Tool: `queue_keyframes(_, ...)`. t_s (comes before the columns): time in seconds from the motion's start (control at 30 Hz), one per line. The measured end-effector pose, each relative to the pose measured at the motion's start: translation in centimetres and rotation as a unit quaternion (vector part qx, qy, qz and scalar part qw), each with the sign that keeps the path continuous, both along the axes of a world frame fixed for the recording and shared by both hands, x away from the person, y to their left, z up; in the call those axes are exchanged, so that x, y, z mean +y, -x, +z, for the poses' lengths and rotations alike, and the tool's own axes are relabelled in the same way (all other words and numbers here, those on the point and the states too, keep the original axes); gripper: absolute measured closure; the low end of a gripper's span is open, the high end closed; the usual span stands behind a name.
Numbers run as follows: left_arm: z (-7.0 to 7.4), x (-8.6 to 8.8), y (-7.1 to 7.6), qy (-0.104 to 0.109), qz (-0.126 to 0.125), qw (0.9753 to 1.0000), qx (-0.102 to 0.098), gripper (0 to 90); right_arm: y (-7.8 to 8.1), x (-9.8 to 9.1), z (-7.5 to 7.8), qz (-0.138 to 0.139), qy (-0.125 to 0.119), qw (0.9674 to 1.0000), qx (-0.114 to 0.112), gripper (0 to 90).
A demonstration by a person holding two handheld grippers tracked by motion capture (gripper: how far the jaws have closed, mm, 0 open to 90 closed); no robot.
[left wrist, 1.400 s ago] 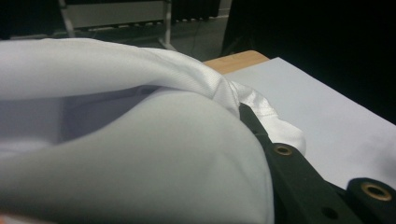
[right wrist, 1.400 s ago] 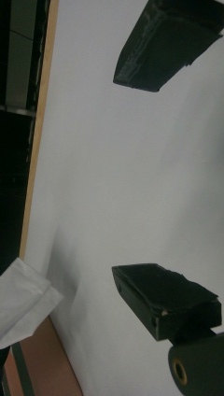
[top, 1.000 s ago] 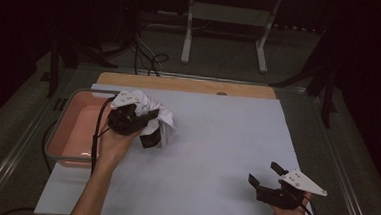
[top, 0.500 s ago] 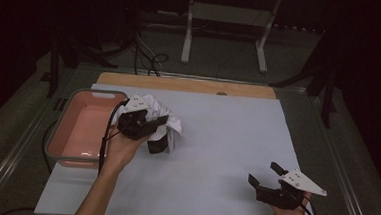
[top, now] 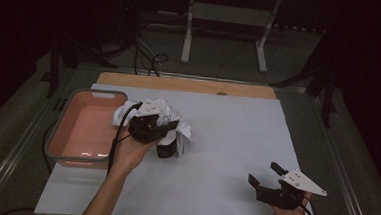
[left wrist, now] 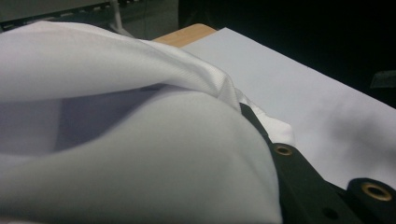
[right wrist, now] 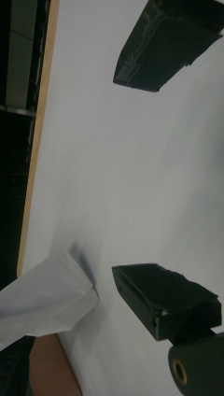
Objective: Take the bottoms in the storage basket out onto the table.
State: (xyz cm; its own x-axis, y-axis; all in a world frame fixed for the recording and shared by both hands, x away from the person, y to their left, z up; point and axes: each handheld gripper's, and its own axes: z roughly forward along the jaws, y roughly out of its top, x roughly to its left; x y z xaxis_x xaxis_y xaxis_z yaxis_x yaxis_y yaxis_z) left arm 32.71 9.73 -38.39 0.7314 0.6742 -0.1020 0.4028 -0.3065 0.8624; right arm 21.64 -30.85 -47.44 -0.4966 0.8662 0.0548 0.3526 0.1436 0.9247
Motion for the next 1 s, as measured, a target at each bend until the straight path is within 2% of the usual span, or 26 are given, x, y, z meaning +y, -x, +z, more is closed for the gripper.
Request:
queue_keyframes(0.53, -0.4, -2.5, 0.3, 0.001, -0.037, 0.9993, 0.006, 79.3, 0.0, 0.0, 0.0, 0.001, -0.002, 1.0, 0.001, 8.2)
queue_keyframes(1.0, -0.7, -3.6, 0.5, 0.0, -0.05, 0.9987, 0.007, 79.1, 0.0, -0.1, 0.0, 0.002, -0.002, 1.0, 0.001, 8.2)
